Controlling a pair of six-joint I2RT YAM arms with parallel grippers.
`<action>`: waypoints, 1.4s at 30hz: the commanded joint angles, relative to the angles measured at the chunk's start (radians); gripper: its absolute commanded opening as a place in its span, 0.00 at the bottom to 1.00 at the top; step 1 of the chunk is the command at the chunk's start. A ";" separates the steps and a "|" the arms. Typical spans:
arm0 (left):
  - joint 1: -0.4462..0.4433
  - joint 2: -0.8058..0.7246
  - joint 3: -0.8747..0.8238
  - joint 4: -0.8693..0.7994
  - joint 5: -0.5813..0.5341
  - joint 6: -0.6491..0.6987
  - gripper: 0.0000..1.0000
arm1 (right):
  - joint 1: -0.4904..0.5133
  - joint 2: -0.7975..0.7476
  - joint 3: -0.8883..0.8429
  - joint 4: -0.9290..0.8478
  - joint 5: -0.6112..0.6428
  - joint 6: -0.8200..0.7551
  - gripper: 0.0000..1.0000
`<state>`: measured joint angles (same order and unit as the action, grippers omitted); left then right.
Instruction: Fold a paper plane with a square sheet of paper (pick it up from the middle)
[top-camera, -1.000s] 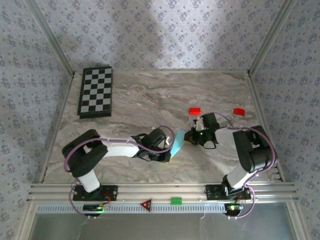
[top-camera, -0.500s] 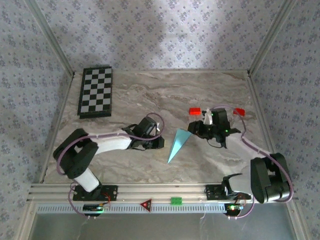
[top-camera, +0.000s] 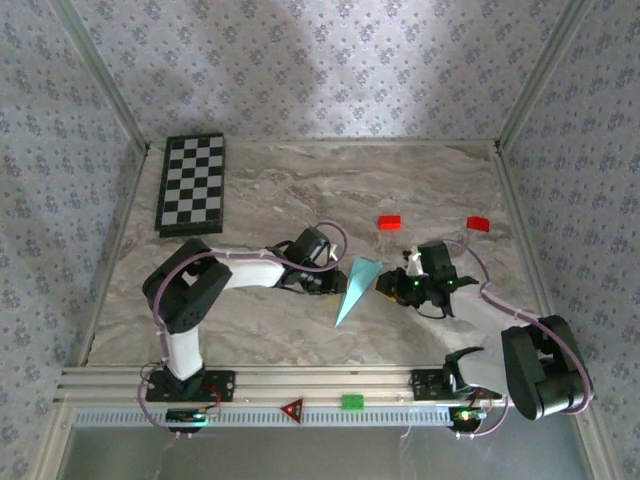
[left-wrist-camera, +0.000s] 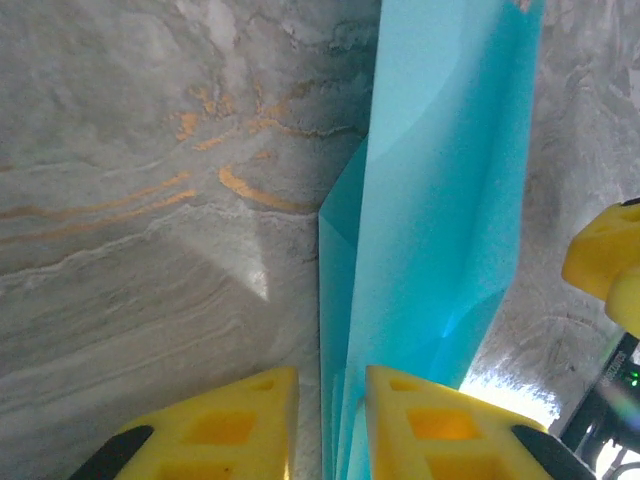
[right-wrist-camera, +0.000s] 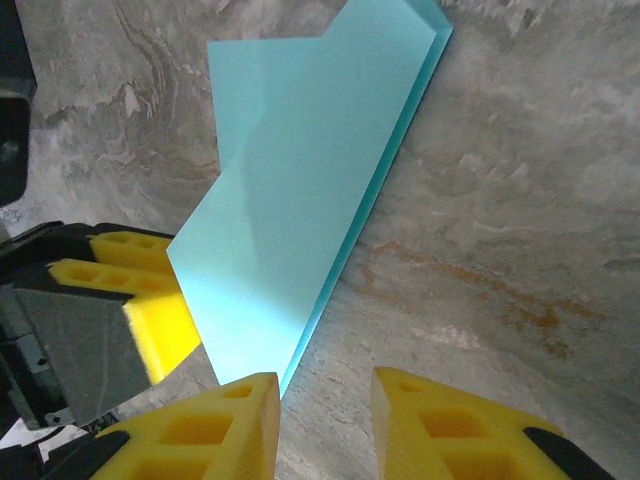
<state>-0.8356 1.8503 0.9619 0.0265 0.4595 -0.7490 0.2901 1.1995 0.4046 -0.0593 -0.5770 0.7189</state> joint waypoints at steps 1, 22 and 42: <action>0.003 0.019 0.025 0.036 0.055 0.012 0.25 | 0.023 0.025 0.000 0.003 0.025 0.019 0.32; 0.002 0.067 0.002 0.211 0.224 -0.034 0.19 | 0.098 0.195 0.060 0.006 0.056 0.011 0.15; -0.086 -0.234 -0.051 -0.138 -0.307 0.021 0.02 | 0.142 -0.018 0.120 0.055 0.021 0.158 0.40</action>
<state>-0.9035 1.6459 0.8886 0.0219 0.2977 -0.7521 0.4049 1.1706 0.4908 -0.0448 -0.5385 0.8230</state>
